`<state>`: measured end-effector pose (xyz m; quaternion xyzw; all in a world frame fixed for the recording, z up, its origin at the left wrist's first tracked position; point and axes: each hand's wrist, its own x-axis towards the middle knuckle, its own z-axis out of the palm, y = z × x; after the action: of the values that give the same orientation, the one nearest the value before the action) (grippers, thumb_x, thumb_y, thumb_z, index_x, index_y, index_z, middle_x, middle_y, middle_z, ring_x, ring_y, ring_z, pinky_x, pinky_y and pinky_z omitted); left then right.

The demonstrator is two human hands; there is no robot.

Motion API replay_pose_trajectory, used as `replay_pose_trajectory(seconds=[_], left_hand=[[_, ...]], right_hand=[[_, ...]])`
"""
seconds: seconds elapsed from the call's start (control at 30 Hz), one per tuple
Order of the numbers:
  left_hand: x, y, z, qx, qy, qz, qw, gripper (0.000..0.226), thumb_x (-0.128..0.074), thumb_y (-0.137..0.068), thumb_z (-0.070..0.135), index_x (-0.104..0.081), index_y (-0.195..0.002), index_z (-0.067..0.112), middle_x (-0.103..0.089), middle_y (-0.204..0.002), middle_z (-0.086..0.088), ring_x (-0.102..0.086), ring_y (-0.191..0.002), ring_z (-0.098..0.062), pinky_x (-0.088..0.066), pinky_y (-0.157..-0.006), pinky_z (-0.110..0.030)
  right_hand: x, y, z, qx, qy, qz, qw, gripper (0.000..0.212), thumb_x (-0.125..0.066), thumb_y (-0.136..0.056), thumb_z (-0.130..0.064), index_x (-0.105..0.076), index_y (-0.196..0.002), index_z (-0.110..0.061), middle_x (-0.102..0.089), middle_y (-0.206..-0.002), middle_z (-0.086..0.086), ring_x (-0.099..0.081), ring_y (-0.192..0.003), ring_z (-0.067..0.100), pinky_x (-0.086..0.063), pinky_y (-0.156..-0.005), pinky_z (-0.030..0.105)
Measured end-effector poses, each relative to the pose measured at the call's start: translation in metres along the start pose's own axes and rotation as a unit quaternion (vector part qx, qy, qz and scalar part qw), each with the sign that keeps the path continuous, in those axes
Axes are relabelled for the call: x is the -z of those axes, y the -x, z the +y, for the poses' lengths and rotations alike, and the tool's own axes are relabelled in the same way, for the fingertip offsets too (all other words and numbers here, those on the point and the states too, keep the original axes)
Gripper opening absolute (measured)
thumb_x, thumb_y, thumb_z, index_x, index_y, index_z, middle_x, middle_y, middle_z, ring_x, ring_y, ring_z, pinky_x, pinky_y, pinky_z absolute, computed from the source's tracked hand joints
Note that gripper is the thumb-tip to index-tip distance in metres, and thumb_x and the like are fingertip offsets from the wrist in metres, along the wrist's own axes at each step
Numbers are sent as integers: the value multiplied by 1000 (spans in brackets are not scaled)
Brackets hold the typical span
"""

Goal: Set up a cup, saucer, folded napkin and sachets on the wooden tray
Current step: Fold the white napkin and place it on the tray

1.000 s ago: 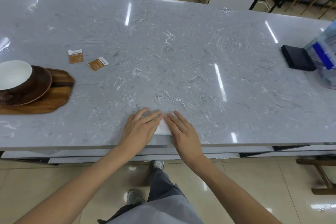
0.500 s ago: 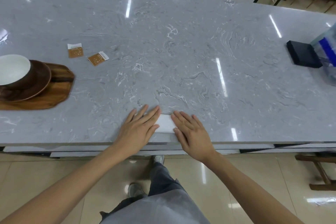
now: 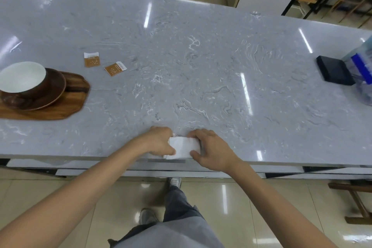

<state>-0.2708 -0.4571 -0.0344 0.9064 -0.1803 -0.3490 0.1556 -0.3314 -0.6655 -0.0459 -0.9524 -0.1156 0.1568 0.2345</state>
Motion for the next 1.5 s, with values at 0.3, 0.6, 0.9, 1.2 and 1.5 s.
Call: replay_pose_trajectory(seconds=[0.3, 0.6, 0.9, 1.2, 1.5], left_hand=[[-14, 31, -27, -43, 121, 39, 991, 20, -69, -80, 21, -51, -91, 24, -56, -92, 3, -49, -78, -15, -37, -66, -31], [-21, 97, -74, -80, 505, 159, 845, 24, -69, -94, 28, -69, -117, 20, -77, -109, -1, -72, -100, -12, -57, -79, -24], [-42, 144, -117, -31, 665, 353, 658, 52, -75, -89, 29, -54, -134, 45, -78, -103, -9, -75, -100, -19, -63, -83, -36], [-33, 169, -189, 14, 684, 487, 542, 45, -80, -78, 36, -64, -121, 34, -78, -89, 6, -75, -86, -13, -62, -73, -32], [17, 190, -287, 79, 625, 532, 566, 44, -80, -79, 49, -61, -118, 41, -79, -93, 0, -77, -86, -18, -64, -68, -40]], right_hand=[[-9, 2, -21, 17, -53, -32, 998, 27, -72, -86, -20, -65, -110, -10, -59, -95, 0, -48, -97, 15, -39, -78, 27], [-14, 9, -72, -93, -437, -51, 893, 26, -73, -91, -33, -74, -105, -10, -73, -91, -5, -69, -88, 9, -55, -80, 23], [-44, -14, -156, -50, -529, -45, 846, 5, -71, -93, -18, -72, -90, -22, -73, -79, -9, -71, -84, 9, -56, -74, 19], [-77, -66, -229, 79, -525, -77, 844, 33, -70, -95, -9, -57, -119, -28, -58, -79, 23, -68, -83, 9, -56, -73, 22], [-118, -138, -314, 100, -519, -75, 845, 13, -63, -99, -6, -64, -103, -18, -70, -79, 8, -67, -77, 10, -59, -73, 26]])
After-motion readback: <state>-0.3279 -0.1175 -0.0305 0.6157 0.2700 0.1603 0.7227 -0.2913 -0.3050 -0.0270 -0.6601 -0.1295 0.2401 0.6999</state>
